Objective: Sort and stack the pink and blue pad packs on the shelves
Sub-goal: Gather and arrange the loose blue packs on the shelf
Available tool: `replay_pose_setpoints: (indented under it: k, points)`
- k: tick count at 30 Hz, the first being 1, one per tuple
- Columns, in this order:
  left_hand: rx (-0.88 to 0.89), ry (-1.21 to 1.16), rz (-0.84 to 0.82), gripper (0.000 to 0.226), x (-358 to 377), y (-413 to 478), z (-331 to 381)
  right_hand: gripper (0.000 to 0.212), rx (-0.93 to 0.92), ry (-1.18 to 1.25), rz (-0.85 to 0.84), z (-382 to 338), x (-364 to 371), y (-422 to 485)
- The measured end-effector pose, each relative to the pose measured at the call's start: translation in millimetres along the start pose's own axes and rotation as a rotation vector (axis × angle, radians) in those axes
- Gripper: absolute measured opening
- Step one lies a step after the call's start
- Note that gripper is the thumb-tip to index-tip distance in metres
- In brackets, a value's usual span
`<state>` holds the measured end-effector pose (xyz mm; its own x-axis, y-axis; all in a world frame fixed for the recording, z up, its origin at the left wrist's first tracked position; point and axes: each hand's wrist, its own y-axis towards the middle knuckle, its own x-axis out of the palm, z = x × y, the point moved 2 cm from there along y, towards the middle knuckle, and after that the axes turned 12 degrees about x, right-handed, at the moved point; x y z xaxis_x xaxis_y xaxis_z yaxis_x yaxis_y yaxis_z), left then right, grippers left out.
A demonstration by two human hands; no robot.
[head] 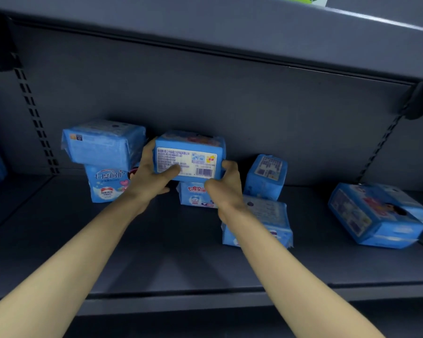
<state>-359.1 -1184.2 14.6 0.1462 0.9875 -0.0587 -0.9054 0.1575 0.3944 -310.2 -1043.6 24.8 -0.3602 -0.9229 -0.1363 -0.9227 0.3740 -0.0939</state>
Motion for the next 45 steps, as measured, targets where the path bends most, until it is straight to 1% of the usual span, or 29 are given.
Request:
replay_pose_setpoints:
  k: [6,9,12,15,18,24,28,31,36,38,41,45]
  points:
    - [0.062,-0.097,0.060,0.064,9.4,-0.3,0.7,0.048,-0.019,0.101,0.062,18.3,10.2,-15.9]
    - [0.067,-0.137,0.095,0.067,12.2,0.2,8.2,0.048,-0.059,0.125,0.054,28.1,16.2,-23.5]
    - [0.097,-0.097,0.158,0.064,14.5,2.6,15.3,0.044,-0.099,0.153,-0.005,37.4,23.2,-31.5]
    - [0.153,-0.044,0.258,0.056,19.1,4.9,22.2,0.050,-0.077,0.230,-0.113,44.5,28.6,-37.6]
    - [0.182,0.030,0.313,0.046,21.4,6.7,24.8,0.055,-0.082,0.246,-0.151,52.2,34.2,-40.7]
    - [0.247,0.146,0.399,0.051,18.7,1.0,39.0,0.056,-0.145,0.191,-0.184,61.4,45.5,-47.4]
    - [0.258,0.192,0.403,0.056,11.6,2.4,46.9,0.054,-0.162,0.171,-0.181,62.1,49.4,-49.0]
    - [0.271,0.230,0.392,0.058,7.1,3.0,51.1,0.050,-0.153,0.148,-0.146,59.8,46.8,-48.0]
    - [0.256,0.241,0.375,0.060,2.2,5.2,55.3,0.045,-0.136,0.104,-0.117,55.9,42.5,-46.5]
    - [0.241,0.232,0.363,0.060,1.4,5.3,55.3,0.044,-0.123,0.106,-0.107,55.3,41.3,-47.4]
    - [0.205,0.157,0.353,0.062,-0.5,5.3,54.6,0.045,-0.104,0.124,-0.079,54.8,37.6,-49.0]
    - [0.152,0.180,0.267,0.063,-3.3,2.6,62.5,0.041,-0.061,0.169,-0.030,56.1,28.8,-48.5]
